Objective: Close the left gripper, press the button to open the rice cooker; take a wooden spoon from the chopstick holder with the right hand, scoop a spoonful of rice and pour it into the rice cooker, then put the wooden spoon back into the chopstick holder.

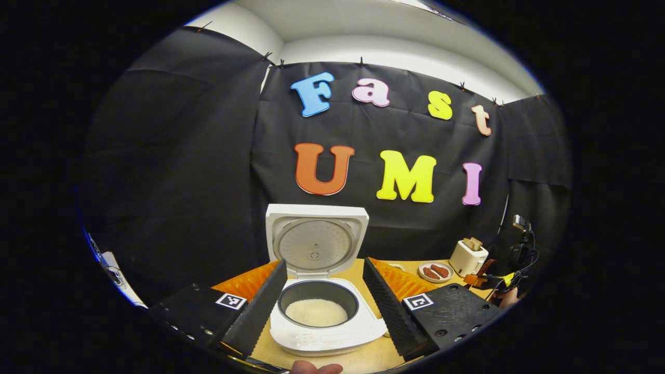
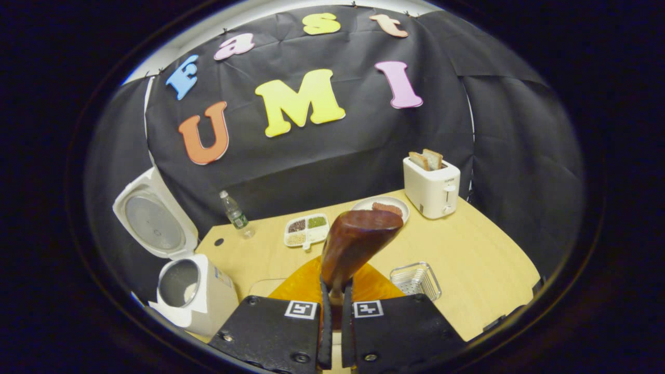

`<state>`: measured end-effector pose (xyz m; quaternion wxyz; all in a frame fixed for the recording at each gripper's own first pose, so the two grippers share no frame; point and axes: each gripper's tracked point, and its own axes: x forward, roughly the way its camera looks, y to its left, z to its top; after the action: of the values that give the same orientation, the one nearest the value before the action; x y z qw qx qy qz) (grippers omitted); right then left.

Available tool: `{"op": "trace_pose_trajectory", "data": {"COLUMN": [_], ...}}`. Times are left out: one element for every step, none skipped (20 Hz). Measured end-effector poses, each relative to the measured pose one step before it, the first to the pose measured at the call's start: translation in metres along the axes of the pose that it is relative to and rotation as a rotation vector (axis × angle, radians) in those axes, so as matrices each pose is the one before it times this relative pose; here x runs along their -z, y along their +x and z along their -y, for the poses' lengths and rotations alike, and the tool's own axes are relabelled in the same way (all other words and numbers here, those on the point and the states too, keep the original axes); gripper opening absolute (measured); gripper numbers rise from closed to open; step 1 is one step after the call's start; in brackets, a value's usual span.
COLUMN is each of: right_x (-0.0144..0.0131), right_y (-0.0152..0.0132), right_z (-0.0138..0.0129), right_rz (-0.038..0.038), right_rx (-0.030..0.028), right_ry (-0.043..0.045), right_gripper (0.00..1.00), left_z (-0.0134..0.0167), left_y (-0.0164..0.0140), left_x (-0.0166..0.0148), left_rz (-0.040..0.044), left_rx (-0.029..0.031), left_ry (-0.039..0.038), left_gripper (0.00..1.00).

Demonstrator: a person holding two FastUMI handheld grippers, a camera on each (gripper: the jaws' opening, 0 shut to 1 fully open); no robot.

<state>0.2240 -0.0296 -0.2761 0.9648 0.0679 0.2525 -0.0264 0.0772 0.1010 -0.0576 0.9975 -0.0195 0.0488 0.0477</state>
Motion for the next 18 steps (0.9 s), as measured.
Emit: {"op": "trace_pose_trajectory", "data": {"right_x": [0.0065, 0.00567, 0.00476, 0.00378, 0.00279, 0.00359, 0.00378, 0.00186, 0.00185, 0.00374, 0.00422, 0.00354, 0.00188, -0.00079, 0.00014, 0.00022, 0.001, 0.00057], "right_y": [0.00908, 0.00877, 0.00817, 0.00748, 0.00572, 0.00452, 0.0031, 0.0027, 0.00282, 0.00365, 0.00188, 0.00227, 0.00142, 0.00065, -0.00051, 0.00098, -0.00075, -0.00039], "right_z": [-0.00509, -0.00732, -0.00658, -0.00295, -0.00331, -0.00954, -0.00682, -0.00728, -0.00895, -0.01019, -0.0094, -0.00816, -0.00679, -0.00792, -0.0094, -0.00999, -0.01175, -0.00946], "right_rz": [-0.00369, 0.0047, 0.01109, 0.0171, 0.02117, 0.01919, 0.01251, 0.01407, 0.00493, -0.00745, -0.01572, -0.01693, -0.01167, -0.00634, -0.00866, -0.00673, -0.00821, -0.0055], "right_rx": [0.0058, 0.00115, 0.01012, 0.02578, 0.02929, 0.00688, 0.00968, 0.00495, -0.01022, -0.02101, -0.02257, -0.02019, -0.01765, -0.02134, -0.02954, -0.04139, -0.0417, -0.03732], "right_ry": [-0.03304, -0.04163, -0.06306, -0.08175, -0.08248, -0.06531, -0.0528, -0.03771, -0.01388, 0.01281, 0.03048, 0.03147, 0.02575, 0.02216, 0.0246, 0.02947, 0.02602, 0.01597], "right_gripper": [0.12, 0.12, 0.12, 0.12, 0.12, 0.12, 0.12, 0.12, 0.12, 0.12, 0.12, 0.12, 0.12, 0.12, 0.12, 0.12, 0.12, 0.12], "left_z": [-0.00471, -0.00444, -0.00424, -0.00429, -0.0049, -0.00285, -0.00334, -0.00317, -0.00229, -0.00187, -0.00168, -0.00248, -0.00105, -0.0017, -0.00161, -0.00163, -0.00059, -0.00057], "left_y": [-0.00138, -0.00202, -0.00278, -0.0022, -0.00237, -0.00073, -0.00167, -0.00098, -0.00066, -0.00162, -0.0025, -0.00159, -0.00183, -0.00101, -0.00181, -0.00147, -0.00123, -0.00198], "left_x": [0.00324, 0.00412, 0.00322, 0.00223, 0.0012, 0.00041, 0.00082, 0.00103, 0.00419, 0.00105, 0.00071, 0.00064, 0.00151, 0.00125, 0.00023, -0.00087, 0.00061, 0.00124], "left_rz": [-0.00935, -0.01427, -0.01447, -0.01194, -0.0099, -0.0062, -0.0074, -0.00755, -0.00773, -0.00627, -0.00672, -0.00225, -0.00355, -0.00268, -0.00256, 0.00105, -0.00049, -0.00222], "left_rx": [-0.01948, -0.01897, -0.01723, -0.01744, -0.01422, -0.01386, -0.01527, -0.01425, -0.01226, -0.00961, -0.00752, -0.00517, -0.00654, -0.00588, -0.00468, -0.00614, -0.00489, -0.00448], "left_ry": [-0.00803, -0.00589, -0.0047, -0.00333, -0.00143, 0.00262, 0.00617, 0.00746, 0.00566, 0.00265, 0.00135, 0.00241, 0.00328, 0.00142, -0.00043, -0.00082, -0.00096, -0.00093], "left_gripper": [0.94, 0.94, 0.94, 0.94, 0.94, 0.94, 0.94, 0.94, 0.94, 0.94, 0.94, 0.94, 0.94, 0.94, 0.94, 0.94, 0.94, 0.94]}}
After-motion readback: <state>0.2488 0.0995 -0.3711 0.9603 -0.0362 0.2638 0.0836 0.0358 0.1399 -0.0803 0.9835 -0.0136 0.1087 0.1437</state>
